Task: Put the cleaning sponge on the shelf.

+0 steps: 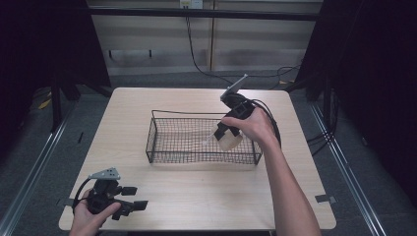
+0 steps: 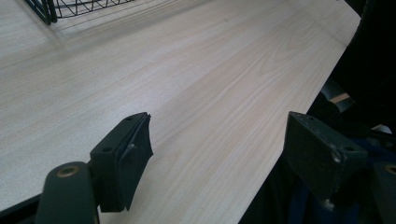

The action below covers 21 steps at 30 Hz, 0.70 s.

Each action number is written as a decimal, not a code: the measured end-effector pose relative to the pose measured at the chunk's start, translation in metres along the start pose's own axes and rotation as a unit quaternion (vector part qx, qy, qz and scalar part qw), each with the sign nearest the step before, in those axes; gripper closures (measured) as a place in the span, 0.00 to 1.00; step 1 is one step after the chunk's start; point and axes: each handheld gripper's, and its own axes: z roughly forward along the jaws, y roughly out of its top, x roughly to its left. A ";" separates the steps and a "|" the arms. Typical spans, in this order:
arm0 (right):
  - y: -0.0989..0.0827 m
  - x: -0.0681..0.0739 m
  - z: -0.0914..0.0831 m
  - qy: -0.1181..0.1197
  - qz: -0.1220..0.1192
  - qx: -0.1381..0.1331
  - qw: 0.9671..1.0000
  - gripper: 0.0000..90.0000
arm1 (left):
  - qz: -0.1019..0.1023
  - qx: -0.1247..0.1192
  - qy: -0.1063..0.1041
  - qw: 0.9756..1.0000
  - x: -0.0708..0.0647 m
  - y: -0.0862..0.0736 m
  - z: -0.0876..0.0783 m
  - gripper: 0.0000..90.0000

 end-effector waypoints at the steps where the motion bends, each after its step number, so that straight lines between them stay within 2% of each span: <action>1: 0.001 -0.001 0.001 -0.002 0.004 -0.003 1.000 0.34 | -0.001 0.000 0.000 1.000 0.000 0.000 0.000 0.26; 12: 0.003 -0.017 0.006 -0.032 0.052 -0.009 0.998 0.34 | 0.000 -0.003 -0.001 1.000 0.000 0.000 0.000 0.25; 14: 0.002 -0.021 0.007 -0.042 0.063 -0.004 0.997 0.34 | 0.001 -0.001 -0.003 1.000 0.000 0.000 0.000 0.25; 21: 0.000 -0.037 0.012 -0.047 0.102 -0.001 0.994 0.34 | 0.000 0.000 -0.001 1.000 0.000 0.000 0.000 0.25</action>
